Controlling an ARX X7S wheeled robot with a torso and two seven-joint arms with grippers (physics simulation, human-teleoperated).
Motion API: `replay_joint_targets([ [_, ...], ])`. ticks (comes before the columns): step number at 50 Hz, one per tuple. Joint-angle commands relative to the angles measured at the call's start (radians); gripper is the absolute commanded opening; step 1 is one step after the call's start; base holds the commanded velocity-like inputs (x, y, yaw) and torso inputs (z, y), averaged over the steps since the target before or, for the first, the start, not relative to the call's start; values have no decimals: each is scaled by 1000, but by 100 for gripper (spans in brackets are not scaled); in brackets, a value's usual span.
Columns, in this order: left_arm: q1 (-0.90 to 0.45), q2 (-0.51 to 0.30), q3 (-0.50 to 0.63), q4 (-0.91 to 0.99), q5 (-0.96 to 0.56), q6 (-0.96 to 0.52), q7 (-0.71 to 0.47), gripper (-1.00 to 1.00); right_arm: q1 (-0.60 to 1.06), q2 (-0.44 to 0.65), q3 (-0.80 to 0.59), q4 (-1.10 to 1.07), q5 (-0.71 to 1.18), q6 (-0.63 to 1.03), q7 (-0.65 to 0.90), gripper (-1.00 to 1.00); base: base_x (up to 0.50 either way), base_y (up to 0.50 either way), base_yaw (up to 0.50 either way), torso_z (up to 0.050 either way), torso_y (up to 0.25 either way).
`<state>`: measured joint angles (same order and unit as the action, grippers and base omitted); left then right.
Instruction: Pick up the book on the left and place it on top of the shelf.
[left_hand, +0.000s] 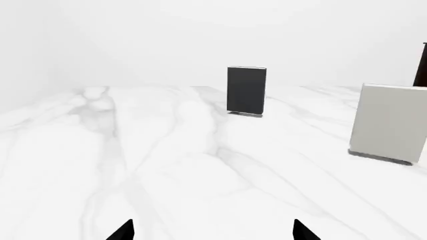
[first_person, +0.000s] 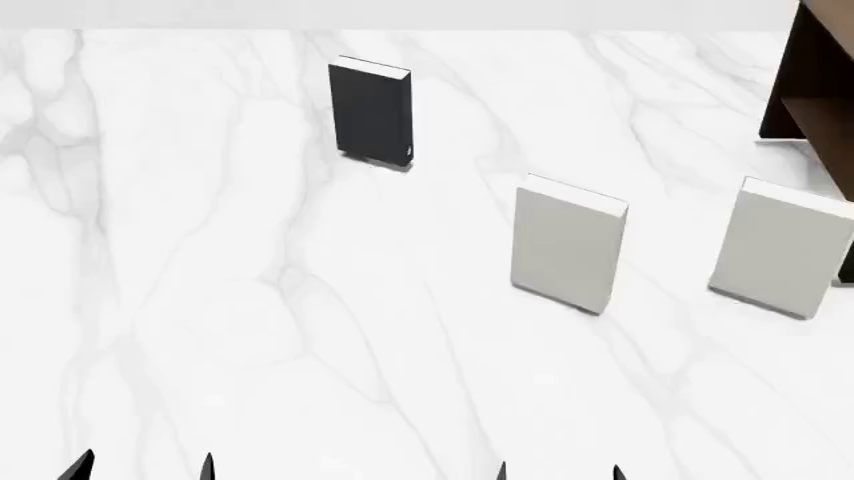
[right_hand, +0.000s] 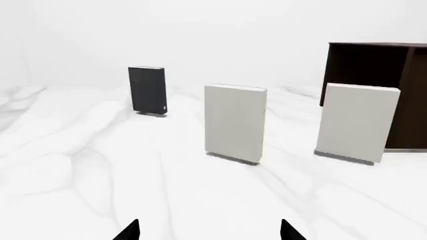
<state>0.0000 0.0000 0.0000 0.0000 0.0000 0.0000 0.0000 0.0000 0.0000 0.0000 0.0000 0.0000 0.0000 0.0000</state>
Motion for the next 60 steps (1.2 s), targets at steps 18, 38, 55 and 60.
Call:
replay_joint_targets([
  [18,-1,-58,76,-7,-35,15,-73,100,1,56,-71,17,62,-2,60,100,0,0,0,0,0],
  [38,0,-84,103,-15,-54,44,-108,100,6,81,-93,7,110,28,83,100,0,-192,0,0,0],
  [55,-1,-105,127,-2,-71,33,-129,100,16,101,-115,-14,119,50,116,100,0,-206,0,0,0],
  [60,-29,-115,119,82,-102,-87,-137,100,37,115,-123,-81,137,136,116,100,0,0,0,0,0],
])
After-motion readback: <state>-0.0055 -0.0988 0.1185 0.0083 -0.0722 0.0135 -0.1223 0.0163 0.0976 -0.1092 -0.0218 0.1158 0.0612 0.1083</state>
